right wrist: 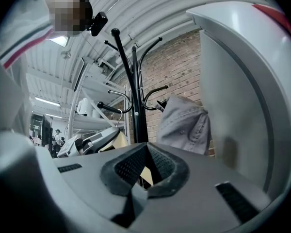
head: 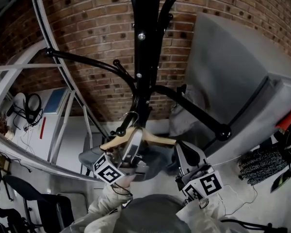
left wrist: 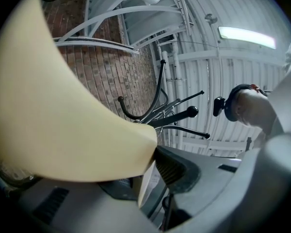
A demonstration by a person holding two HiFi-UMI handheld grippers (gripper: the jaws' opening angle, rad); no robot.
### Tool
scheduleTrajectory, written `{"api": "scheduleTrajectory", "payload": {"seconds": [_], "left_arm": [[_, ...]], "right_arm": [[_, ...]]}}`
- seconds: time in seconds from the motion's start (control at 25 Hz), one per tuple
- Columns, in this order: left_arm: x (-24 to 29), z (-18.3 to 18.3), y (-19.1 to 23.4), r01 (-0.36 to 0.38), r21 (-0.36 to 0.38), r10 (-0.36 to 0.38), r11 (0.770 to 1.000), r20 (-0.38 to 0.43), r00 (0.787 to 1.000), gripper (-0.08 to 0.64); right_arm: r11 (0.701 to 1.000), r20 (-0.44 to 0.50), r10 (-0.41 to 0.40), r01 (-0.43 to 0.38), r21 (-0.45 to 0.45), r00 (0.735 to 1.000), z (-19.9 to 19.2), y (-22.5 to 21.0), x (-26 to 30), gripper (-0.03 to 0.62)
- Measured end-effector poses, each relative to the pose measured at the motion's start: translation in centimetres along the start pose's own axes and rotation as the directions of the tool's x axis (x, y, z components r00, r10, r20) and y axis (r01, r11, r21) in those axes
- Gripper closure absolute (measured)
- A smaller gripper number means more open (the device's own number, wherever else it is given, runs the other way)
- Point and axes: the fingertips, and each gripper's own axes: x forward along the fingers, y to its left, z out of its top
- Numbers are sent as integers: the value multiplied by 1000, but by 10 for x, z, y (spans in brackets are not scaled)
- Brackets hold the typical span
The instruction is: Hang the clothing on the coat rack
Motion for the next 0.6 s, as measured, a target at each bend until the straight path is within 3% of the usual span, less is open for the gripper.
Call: {"api": "scheduleTrajectory", "payload": {"seconds": [0.6], "left_arm": [[2,-2,2,32,-11,-32,999,2,999,453]], "right_arm": [[1000,-21,-14,15,7,1000,-6,-2,3,569]]}}
